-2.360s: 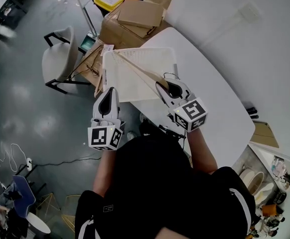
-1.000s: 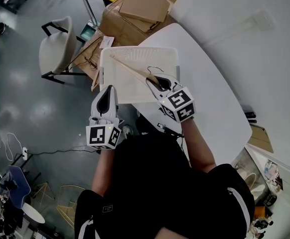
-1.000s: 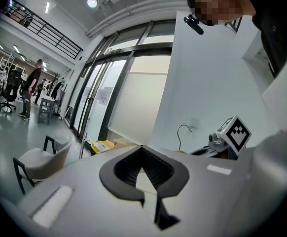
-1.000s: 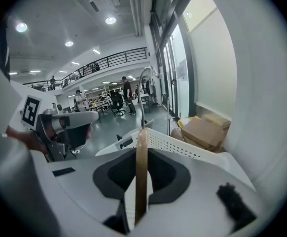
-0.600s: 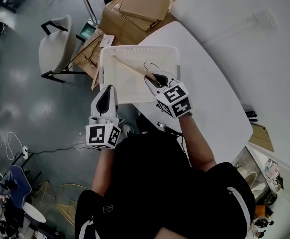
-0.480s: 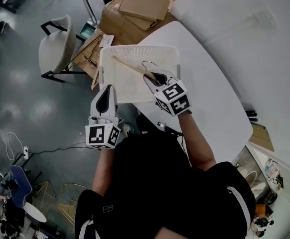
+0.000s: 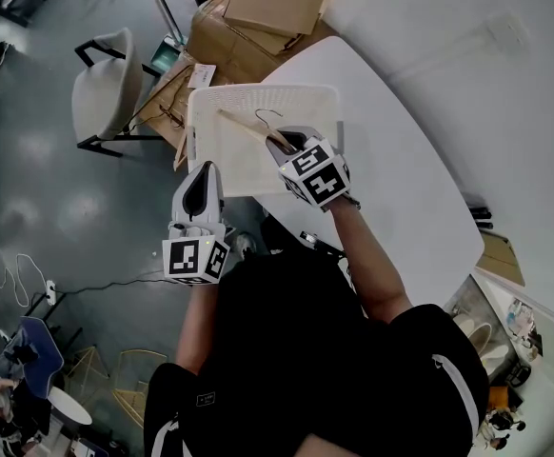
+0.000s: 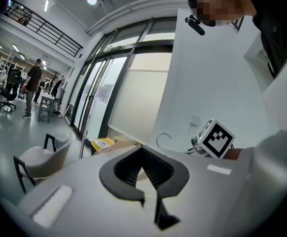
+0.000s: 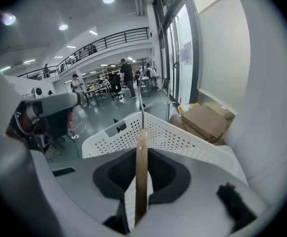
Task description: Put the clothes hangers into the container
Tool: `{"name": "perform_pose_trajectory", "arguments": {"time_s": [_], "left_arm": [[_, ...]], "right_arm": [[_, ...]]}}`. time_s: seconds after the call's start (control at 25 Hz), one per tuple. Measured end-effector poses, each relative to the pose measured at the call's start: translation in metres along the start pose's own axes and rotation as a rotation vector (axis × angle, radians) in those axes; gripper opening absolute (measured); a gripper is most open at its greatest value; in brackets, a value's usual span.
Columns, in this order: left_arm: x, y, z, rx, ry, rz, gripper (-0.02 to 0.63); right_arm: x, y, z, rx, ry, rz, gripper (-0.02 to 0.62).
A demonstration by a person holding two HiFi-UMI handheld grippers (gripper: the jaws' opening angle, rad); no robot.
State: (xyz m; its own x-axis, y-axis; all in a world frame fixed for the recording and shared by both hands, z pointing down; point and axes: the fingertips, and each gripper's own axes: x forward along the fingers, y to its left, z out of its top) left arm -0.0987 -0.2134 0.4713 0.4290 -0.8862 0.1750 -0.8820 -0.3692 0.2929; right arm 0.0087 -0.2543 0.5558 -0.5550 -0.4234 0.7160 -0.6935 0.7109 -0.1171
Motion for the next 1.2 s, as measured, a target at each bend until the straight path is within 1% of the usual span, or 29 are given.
{"name": "perform_pose_trajectory", "arguments": {"time_s": [0.36, 0.64, 0.88, 1.0, 1.2], "left_arm": [[0.000, -0.001, -0.003, 0.001, 0.011, 0.001, 0.003], [0.000, 0.002, -0.005, -0.001, 0.015, 0.003, 0.003], [0.000, 0.004, -0.005, -0.005, 0.022, 0.005, 0.003], [0.000, 0.003, -0.006, -0.006, 0.023, 0.006, 0.003], [0.000, 0.003, -0.008, -0.003, 0.029, 0.006, 0.003]], "right_arm": [[0.020, 0.001, -0.008, -0.006, 0.063, 0.020, 0.063], [0.033, -0.001, -0.012, -0.016, 0.092, 0.024, 0.063], [0.040, -0.002, -0.005, -0.027, 0.086, 0.025, 0.063], [0.042, -0.002, -0.008, -0.041, 0.102, 0.032, 0.063], [0.045, -0.003, -0.012, -0.029, 0.116, 0.040, 0.063]]}}
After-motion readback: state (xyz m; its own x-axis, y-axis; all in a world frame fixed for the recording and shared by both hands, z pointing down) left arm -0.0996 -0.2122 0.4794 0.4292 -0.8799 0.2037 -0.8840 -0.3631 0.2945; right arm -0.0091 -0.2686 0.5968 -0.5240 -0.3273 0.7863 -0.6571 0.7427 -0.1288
